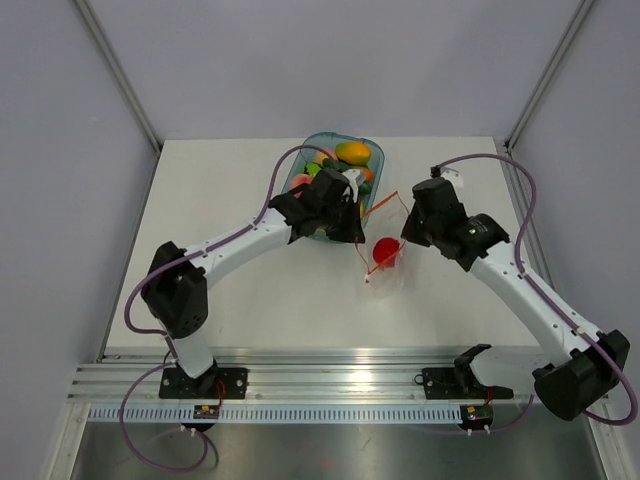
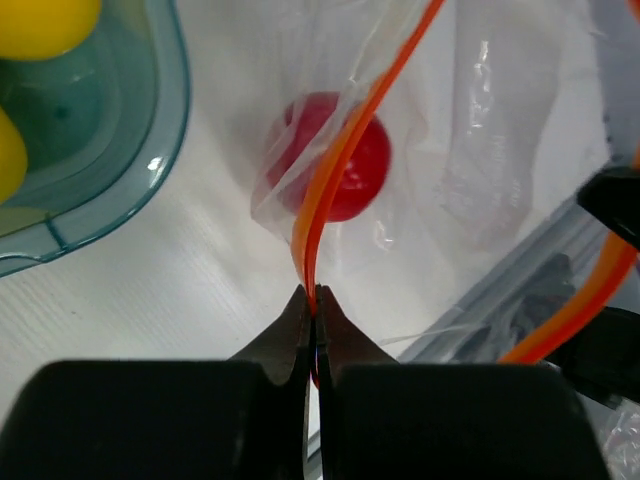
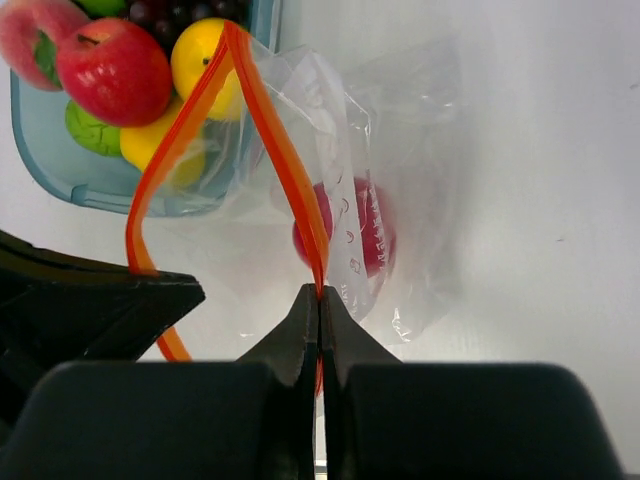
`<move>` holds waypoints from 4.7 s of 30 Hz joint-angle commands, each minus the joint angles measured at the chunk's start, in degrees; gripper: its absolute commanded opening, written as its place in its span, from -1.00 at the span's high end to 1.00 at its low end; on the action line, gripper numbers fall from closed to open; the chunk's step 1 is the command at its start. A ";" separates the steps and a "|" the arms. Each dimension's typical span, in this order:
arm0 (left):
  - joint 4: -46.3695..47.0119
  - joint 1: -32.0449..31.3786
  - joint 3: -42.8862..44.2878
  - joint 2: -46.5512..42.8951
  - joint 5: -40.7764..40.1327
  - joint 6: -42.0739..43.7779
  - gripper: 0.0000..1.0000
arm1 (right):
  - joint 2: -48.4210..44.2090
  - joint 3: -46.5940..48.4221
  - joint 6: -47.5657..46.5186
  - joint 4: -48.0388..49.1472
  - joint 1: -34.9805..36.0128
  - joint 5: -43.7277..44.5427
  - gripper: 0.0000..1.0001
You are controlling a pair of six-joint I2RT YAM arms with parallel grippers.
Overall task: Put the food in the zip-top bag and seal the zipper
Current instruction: Adjust the zipper food storage bag at the center of the board, then pick up the fake fruit from the bin.
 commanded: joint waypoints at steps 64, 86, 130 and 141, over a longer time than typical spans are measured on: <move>-5.77 -3.20 24.34 13.35 13.46 5.60 1.00 | -1.96 8.46 -6.08 -11.42 -1.52 17.30 1.00; -13.43 2.78 16.43 11.77 -0.78 14.04 1.00 | 3.59 8.96 -5.55 -4.11 -1.52 8.42 1.00; -2.79 7.62 9.74 -0.10 -25.54 9.03 -0.74 | 3.23 7.83 -6.43 -5.09 -1.43 6.14 1.00; -3.85 10.08 15.37 9.57 -27.41 3.85 -0.80 | 2.35 7.48 -7.13 -5.53 -1.52 6.31 1.00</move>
